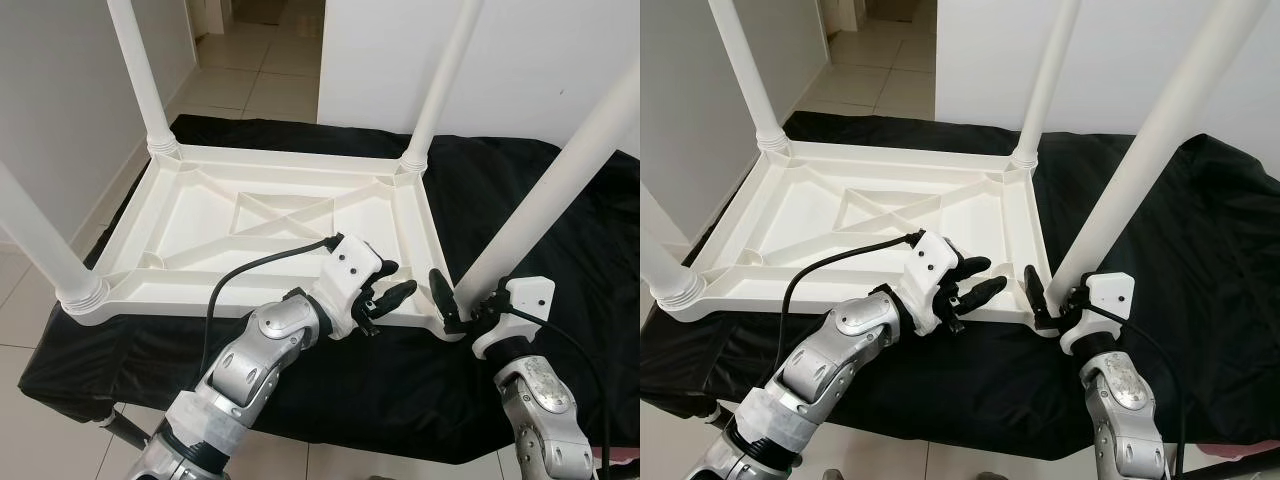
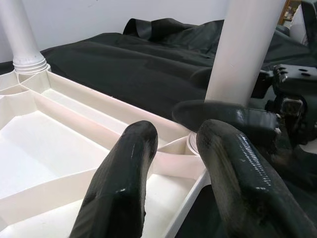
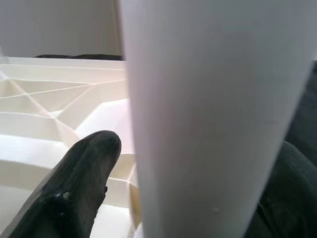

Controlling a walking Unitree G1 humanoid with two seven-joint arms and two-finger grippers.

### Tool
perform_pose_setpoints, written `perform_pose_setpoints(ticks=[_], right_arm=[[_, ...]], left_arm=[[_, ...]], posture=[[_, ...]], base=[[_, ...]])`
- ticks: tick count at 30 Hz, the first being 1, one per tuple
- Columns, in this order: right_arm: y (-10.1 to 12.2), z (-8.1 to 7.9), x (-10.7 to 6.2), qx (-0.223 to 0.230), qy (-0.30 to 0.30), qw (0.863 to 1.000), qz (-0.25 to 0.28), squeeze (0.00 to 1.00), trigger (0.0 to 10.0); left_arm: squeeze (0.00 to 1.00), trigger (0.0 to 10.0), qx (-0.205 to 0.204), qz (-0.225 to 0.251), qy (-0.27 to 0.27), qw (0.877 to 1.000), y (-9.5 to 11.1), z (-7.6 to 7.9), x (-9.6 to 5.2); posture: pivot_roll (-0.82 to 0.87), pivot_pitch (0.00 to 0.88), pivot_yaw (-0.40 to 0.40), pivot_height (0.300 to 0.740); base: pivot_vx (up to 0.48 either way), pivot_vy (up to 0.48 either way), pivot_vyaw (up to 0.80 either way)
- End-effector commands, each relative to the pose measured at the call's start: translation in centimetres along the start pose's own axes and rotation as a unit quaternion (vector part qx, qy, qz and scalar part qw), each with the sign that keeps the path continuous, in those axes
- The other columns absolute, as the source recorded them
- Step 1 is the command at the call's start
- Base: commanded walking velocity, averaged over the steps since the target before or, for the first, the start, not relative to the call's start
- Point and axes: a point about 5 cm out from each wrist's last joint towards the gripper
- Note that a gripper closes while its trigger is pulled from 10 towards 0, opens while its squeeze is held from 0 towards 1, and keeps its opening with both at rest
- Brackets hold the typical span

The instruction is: Building children table

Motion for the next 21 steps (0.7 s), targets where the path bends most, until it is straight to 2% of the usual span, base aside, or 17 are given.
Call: perform_pose_setpoints(ticks=[1,2,4,9,10,11,12,14,15,16,17,21], right_arm=[[-0.1,0.2,0.0,-0.001,0.027,0.999,-0.018,0.0,10.0],[0.0,0.4,0.3,-0.006,0.077,0.996,-0.033,0.0,10.0],[0.0,0.4,0.3,-0.006,0.077,0.996,-0.033,0.0,10.0],[-0.2,1.1,1.3,-0.026,0.126,0.99,-0.064,0.0,10.0],[-0.4,1.4,1.7,-0.029,0.136,0.988,-0.072,0.0,4.7],[-0.4,1.4,1.7,-0.029,0.136,0.988,-0.072,0.0,4.7],[-0.5,1.6,2.0,-0.031,0.141,0.987,-0.077,0.0,4.0],[-0.5,1.6,2.0,-0.031,0.141,0.987,-0.077,0.0,4.0],[-0.6,1.8,2.2,-0.031,0.146,0.986,-0.081,0.0,1.3],[-0.6,1.8,2.2,-0.031,0.146,0.986,-0.081,0.0,1.3],[-0.8,2.0,2.3,-0.032,0.148,0.985,-0.086,0.0,0.0],[-1.2,2.5,2.6,-0.03,0.145,0.984,-0.095,0.0,0.0]], left_arm=[[0.0,10.0,0.003,0.003,-0.016,1.0,0.0,0.1,0.1],[0.0,10.0,0.003,0.002,-0.016,1.0,0.0,0.1,0.1],[0.0,10.0,0.003,0.002,-0.016,1.0,0.0,0.1,0.1],[0.0,10.0,0.003,0.002,-0.017,1.0,0.1,0.1,0.1],[0.0,10.0,0.003,0.002,-0.017,1.0,0.1,0.1,0.1],[0.0,10.0,0.003,0.002,-0.017,1.0,0.1,0.1,0.1],[0.0,10.0,0.003,0.002,-0.018,1.0,0.1,0.1,0.1],[0.0,10.0,0.003,0.002,-0.018,1.0,0.1,0.1,0.1],[0.0,10.0,0.003,0.003,-0.018,1.0,0.2,0.1,0.2],[0.0,10.0,0.003,0.003,-0.018,1.0,0.2,0.1,0.2],[0.0,10.0,0.003,0.004,-0.017,1.0,0.2,0.0,0.2],[0.0,10.0,0.004,0.006,-0.015,1.0,0.3,0.0,0.3]], posture=[[-0.1,0.0,-0.032,0.74],[-0.1,0.0,-0.028,0.74],[-0.1,0.0,-0.028,0.74],[-0.09,0.0,-0.025,0.74],[-0.09,0.0,-0.021,0.74],[-0.09,0.0,-0.021,0.74],[-0.09,0.0,-0.022,0.74],[-0.09,0.0,-0.022,0.74],[-0.09,0.0,-0.023,0.74],[-0.09,0.0,-0.023,0.74],[-0.09,0.0,-0.022,0.74],[-0.09,0.0,-0.022,0.74]], base=[[0.0,0.0,0.0],[0.0,0.0,0.0],[0.0,0.0,0.0],[0.0,0.0,0.0],[0.0,0.0,0.0],[0.0,0.0,0.0],[0.0,0.0,0.0],[0.0,0.0,0.0],[0.0,0.0,0.0],[0.0,0.0,0.0],[0.0,0.0,0.0],[0.0,0.0,0.0]])
Point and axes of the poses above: a point about 5 cm out from each wrist's last joint towards the gripper, its own x axis pointing out of the wrist towards the gripper, its own y axis along the axis of the wrist's last joint, z = x × y, and after that the axes turned 9 degrees about x, right-handed
